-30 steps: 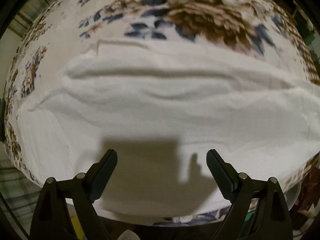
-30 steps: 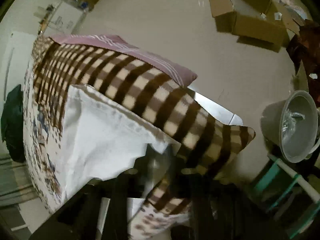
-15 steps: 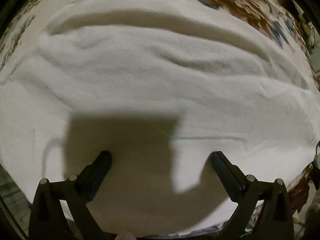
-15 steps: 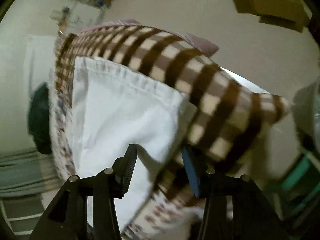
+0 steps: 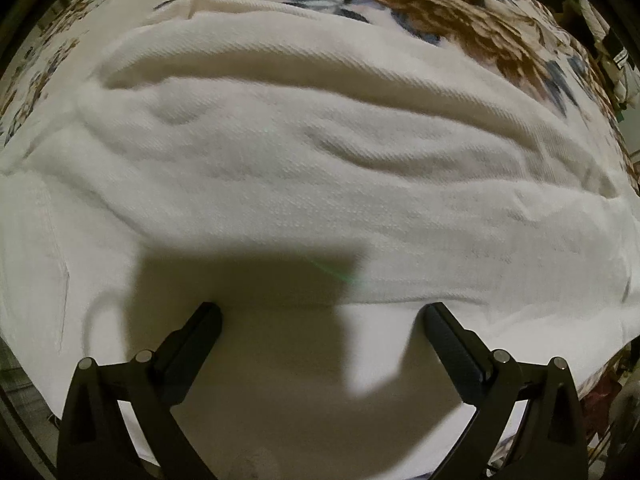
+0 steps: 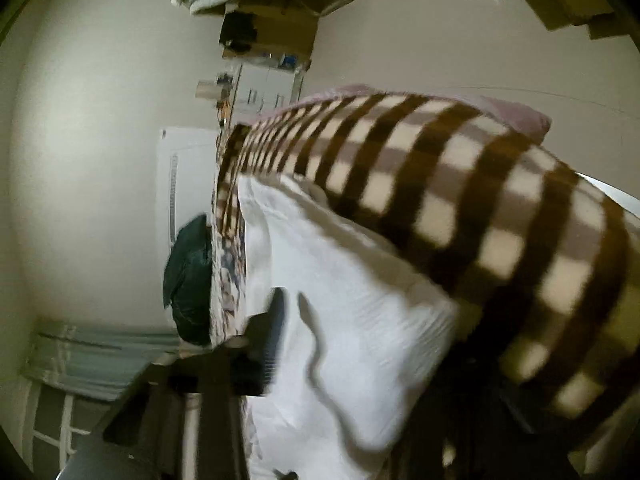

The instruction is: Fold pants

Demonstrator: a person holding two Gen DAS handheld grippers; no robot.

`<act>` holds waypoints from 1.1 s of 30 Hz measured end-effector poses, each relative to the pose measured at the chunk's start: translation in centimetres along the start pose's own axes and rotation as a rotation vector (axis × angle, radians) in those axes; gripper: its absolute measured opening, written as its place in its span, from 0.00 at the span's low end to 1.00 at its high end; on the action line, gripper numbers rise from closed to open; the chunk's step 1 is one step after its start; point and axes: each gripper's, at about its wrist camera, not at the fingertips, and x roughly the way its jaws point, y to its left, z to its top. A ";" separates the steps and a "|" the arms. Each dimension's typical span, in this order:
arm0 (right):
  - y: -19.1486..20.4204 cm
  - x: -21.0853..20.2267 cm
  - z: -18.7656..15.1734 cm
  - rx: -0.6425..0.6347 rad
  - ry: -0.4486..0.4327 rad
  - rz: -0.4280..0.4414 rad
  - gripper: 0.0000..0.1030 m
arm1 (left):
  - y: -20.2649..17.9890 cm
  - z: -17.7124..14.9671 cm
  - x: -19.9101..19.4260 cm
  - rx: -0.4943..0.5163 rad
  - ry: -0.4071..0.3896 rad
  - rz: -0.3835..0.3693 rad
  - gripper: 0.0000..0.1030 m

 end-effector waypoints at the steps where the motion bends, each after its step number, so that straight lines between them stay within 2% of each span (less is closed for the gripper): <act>1: 0.7 0.8 0.1 -0.009 0.003 0.007 0.17 | 0.7 1.1 0.1 0.003 0.005 0.003 1.00; 3: 1.7 1.4 0.3 -0.043 0.008 -0.025 0.18 | 0.1 1.6 -0.3 0.002 0.012 0.007 1.00; 5: 2.3 2.7 0.5 -0.078 0.033 -0.106 0.20 | -0.5 1.8 -1.0 -0.001 0.017 0.012 1.00; 6: 2.5 3.0 0.6 -0.085 0.039 -0.119 0.20 | -0.6 1.9 -1.2 0.001 0.019 0.017 1.00; 8: 3.6 2.8 0.6 -0.098 0.030 -0.159 0.15 | -0.9 2.1 -1.9 0.000 0.017 0.014 1.00; 9: 4.7 2.4 0.4 -0.121 0.019 -0.181 0.09 | -1.1 2.2 -2.3 0.000 0.013 0.011 1.00; 16: 15.8 -1.2 -4.1 -0.277 -0.020 -0.194 0.08 | 0.0 2.5 -7.3 -0.038 -0.017 -0.049 1.00; 20: 22.6 -1.4 -9.4 -0.395 0.006 -0.198 0.08 | 2.5 2.3 -10.8 -0.048 -0.061 -0.066 1.00; 23: 27.3 0.2 -15.2 -0.533 0.032 -0.218 0.08 | 5.4 1.2 -12.6 -0.069 -0.097 -0.063 1.00; 25: 28.9 1.4 -19.5 -0.613 0.058 -0.233 0.08 | 7.7 -0.1 -12.6 -0.094 -0.108 -0.053 1.00; 28: 29.7 5.4 -26.8 -0.724 0.136 -0.271 0.08 | 11.3 -1.3 -13.0 -0.152 -0.109 -0.038 1.00; 33: 26.8 13.3 -38.2 -0.909 0.304 -0.360 0.08 | 18.1 -2.8 -12.1 -0.249 -0.083 0.010 1.00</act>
